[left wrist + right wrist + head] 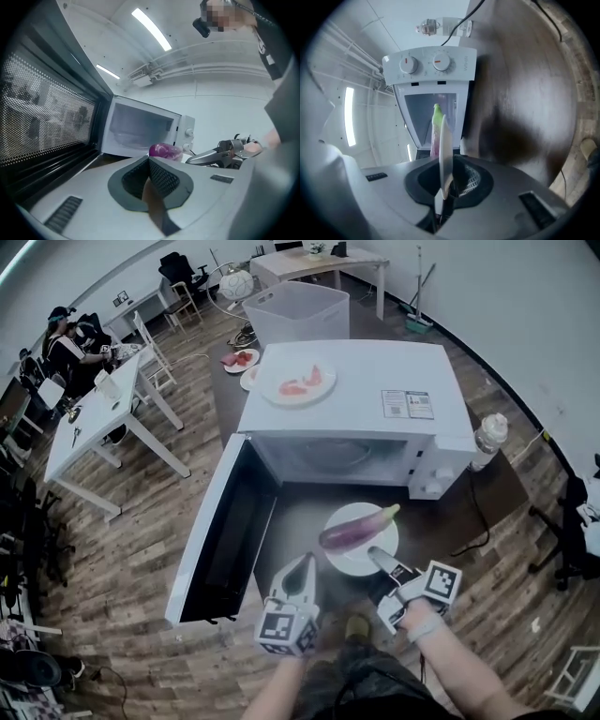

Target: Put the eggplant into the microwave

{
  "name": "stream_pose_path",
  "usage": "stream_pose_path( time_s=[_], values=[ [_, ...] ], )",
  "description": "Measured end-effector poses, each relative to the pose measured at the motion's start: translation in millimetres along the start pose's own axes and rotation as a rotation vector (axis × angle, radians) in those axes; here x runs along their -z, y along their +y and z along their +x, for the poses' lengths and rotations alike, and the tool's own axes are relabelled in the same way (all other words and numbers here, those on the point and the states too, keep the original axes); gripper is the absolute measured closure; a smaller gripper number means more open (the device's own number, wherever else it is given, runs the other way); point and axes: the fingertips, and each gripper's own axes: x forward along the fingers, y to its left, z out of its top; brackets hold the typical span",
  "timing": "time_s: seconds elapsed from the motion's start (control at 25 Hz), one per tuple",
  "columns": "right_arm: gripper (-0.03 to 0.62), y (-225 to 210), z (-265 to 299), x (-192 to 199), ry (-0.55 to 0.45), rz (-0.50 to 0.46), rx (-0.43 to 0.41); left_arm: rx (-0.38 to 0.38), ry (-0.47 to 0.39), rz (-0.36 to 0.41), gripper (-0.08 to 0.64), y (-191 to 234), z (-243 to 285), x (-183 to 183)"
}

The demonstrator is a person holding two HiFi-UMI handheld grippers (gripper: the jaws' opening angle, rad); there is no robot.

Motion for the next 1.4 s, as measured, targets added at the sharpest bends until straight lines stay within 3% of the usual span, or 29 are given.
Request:
stream_pose_path(
  time_s=[0.32,0.52,0.84,1.12,1.4],
  values=[
    [0.565,-4.2,30.3,-20.1,0.016,0.001,-0.005,-0.029,-0.029,0.032,0.56,19.2,31.3,-1.9],
    [0.565,-3.9,50.2,-29.6,-0.013,0.009,-0.002,-0.062,-0.06,-0.007,0.56,30.2,50.2,-15.4],
    [0.565,7.0,91.7,-44.1,-0.049,-0.02,-0.02,-0.042,-0.07,0.029,0.56,36.2,75.8,-12.7],
    [0.565,6.5,111.9,-49.8,-0.082,-0.026,-0.018,-0.051,-0.078,-0.022,0.559,45.9,87.0,-9.0],
    [0.565,-0.8,116.2,-57.0,-0.151,0.016,-0.007,0.0,-0.074,-0.046,0.557,38.2,94.8,-8.2]
  ],
)
